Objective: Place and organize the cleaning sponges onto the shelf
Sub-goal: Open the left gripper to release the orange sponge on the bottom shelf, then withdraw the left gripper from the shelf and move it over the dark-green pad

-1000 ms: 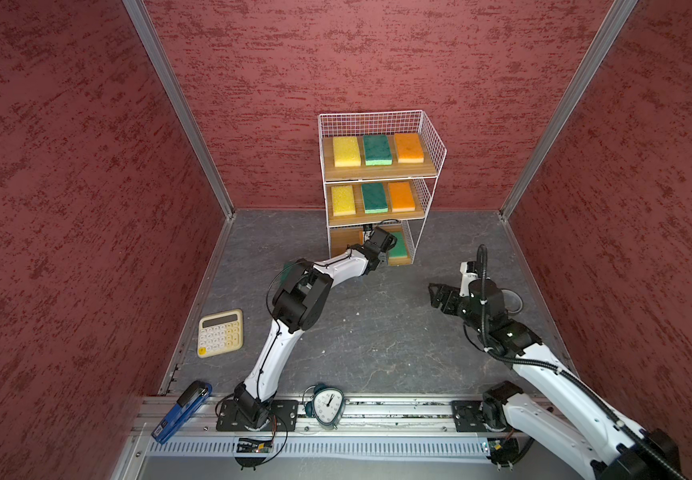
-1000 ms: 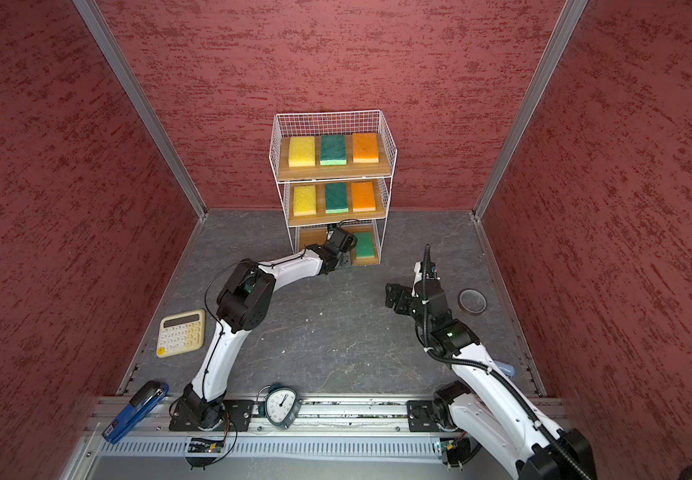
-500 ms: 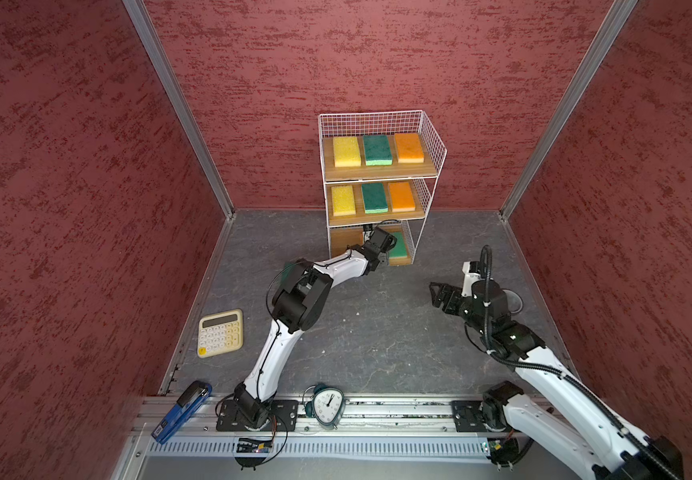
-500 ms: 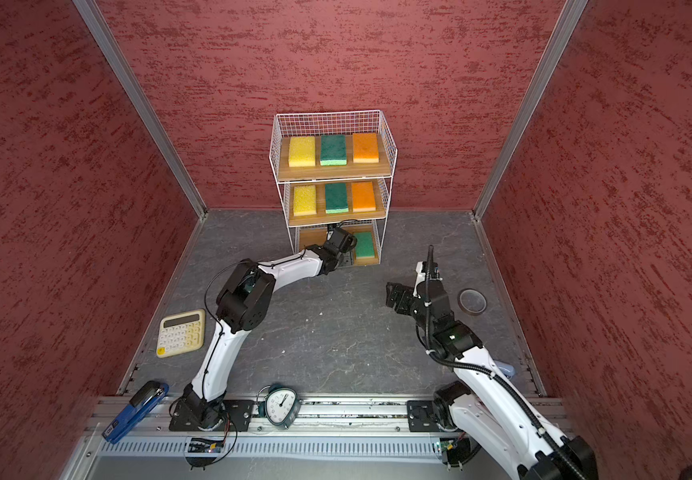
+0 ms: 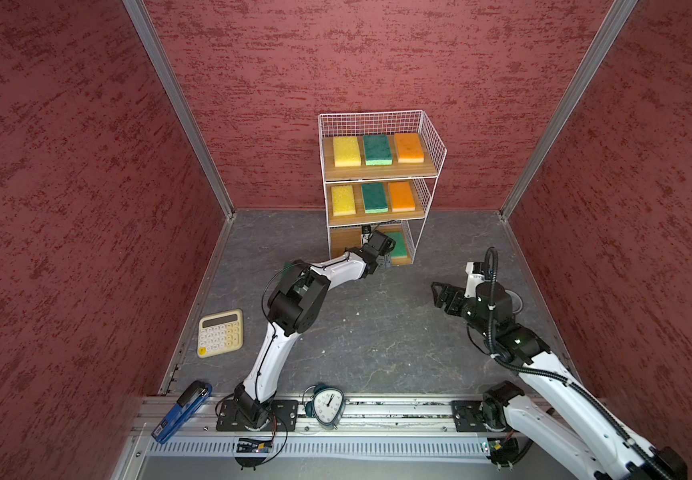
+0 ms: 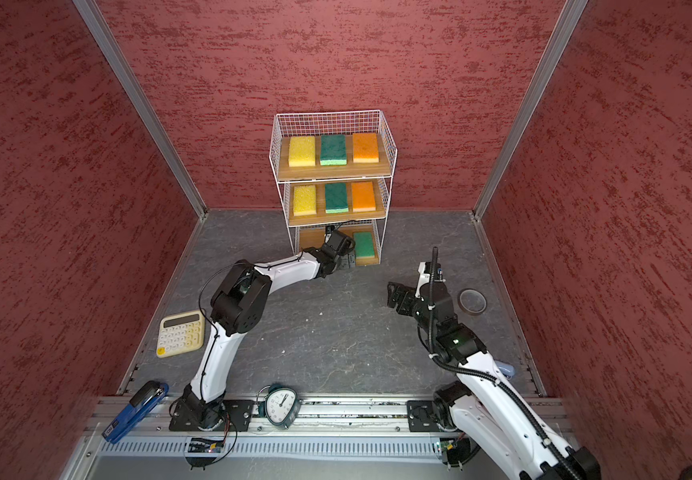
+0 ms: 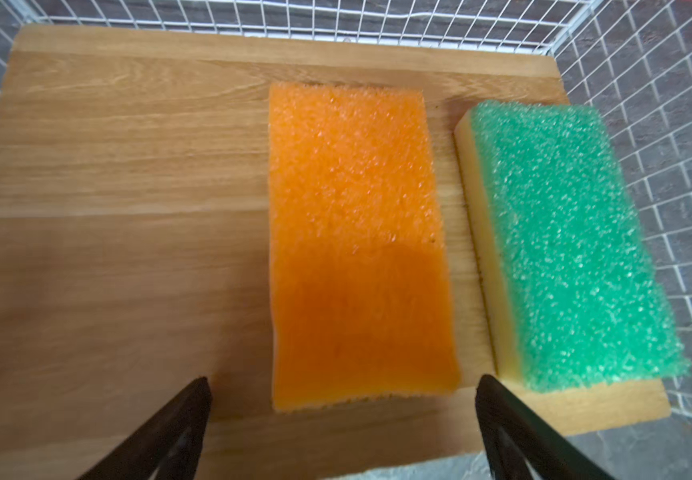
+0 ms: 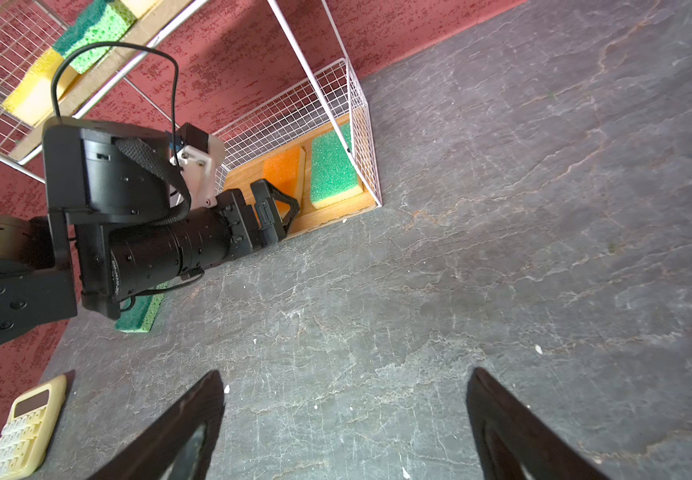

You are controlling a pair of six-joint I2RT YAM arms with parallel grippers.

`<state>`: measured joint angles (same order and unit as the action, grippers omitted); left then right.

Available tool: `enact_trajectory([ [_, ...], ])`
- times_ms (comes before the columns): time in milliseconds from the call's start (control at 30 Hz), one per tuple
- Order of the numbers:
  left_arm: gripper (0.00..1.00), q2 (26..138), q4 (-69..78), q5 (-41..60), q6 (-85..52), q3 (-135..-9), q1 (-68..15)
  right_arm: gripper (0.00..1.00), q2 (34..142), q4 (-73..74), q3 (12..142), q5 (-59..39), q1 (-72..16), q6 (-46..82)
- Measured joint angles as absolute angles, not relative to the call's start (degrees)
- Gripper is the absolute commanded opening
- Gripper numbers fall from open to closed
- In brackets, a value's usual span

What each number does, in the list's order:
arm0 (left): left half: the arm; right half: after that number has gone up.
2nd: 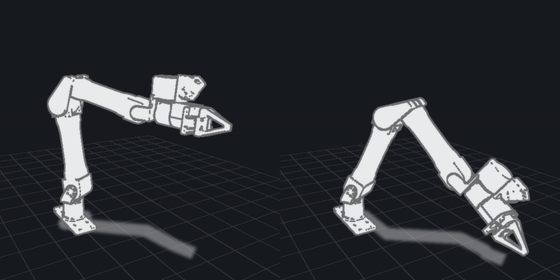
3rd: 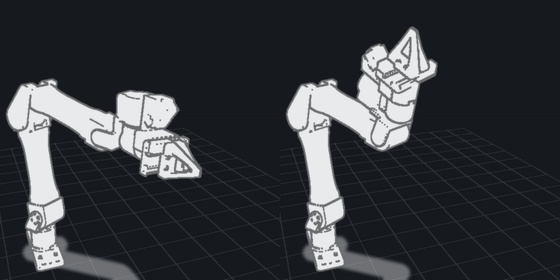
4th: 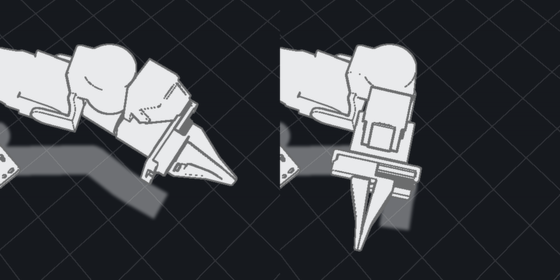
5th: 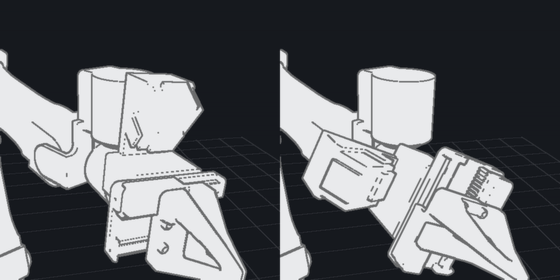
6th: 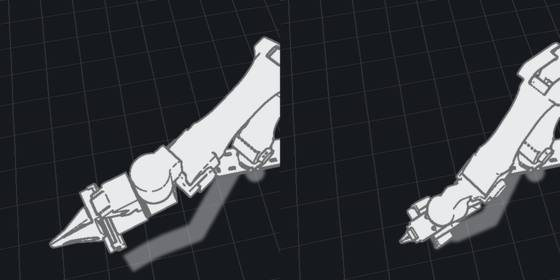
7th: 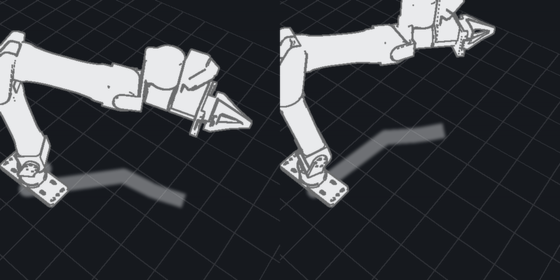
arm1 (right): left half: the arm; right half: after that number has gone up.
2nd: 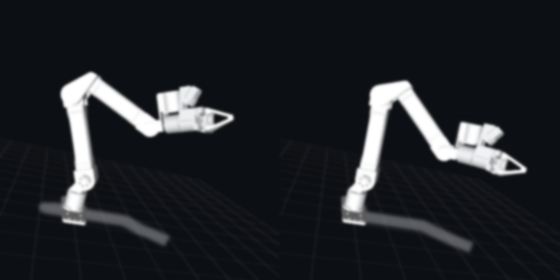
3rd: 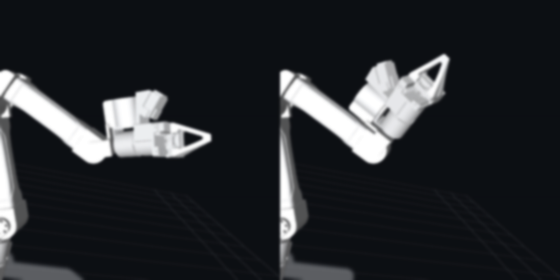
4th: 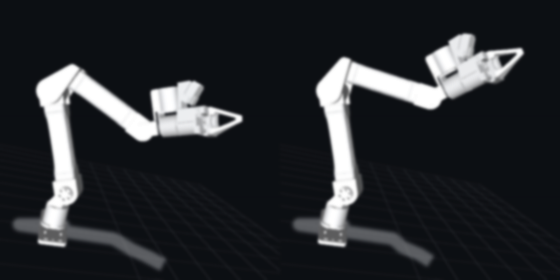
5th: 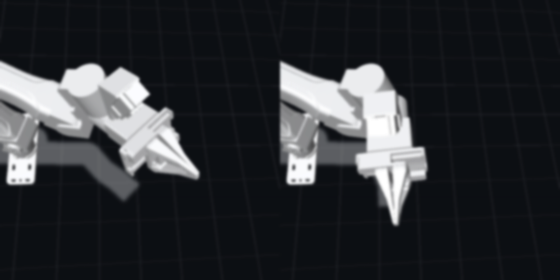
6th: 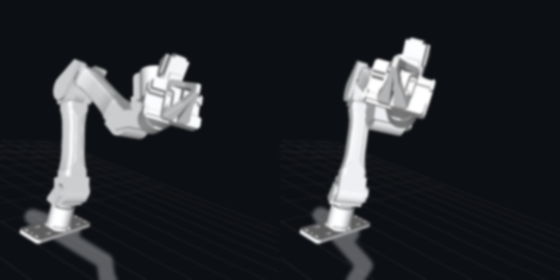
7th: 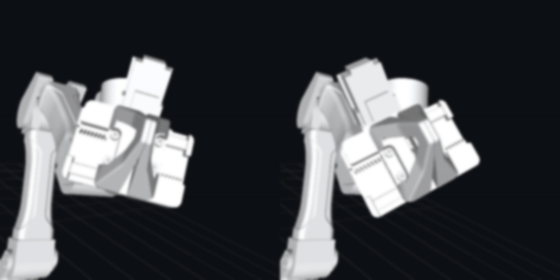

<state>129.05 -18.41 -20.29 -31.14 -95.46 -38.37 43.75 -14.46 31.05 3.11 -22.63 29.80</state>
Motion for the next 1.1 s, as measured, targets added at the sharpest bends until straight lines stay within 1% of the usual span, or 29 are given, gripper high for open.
enact_trajectory([
  [200,1.0,123.94,-18.33,-21.56,-30.11,-88.92,-40.03,0.92,43.33,-15.11,31.05,3.11,-22.63,29.82],
  [400,0.98,115.79,-17.41,-24.32,-27.86,-82.46,-43.88,0.92,43.09,-16.12,31.05,3.16,-22.63,29.85],
  [633,0.99,106.02,-17.87,-27.49,-26.48,-74.76,-48.01,0.91,42.52,-16.38,31.05,3.16,-22.63,30.24],
  [1100,0.99,83.31,-24.49,-32.14,-30.26,-51.55,-48.4,0.92,45.01,-17.74,31.11,3.22,-22.63,32.05],
])
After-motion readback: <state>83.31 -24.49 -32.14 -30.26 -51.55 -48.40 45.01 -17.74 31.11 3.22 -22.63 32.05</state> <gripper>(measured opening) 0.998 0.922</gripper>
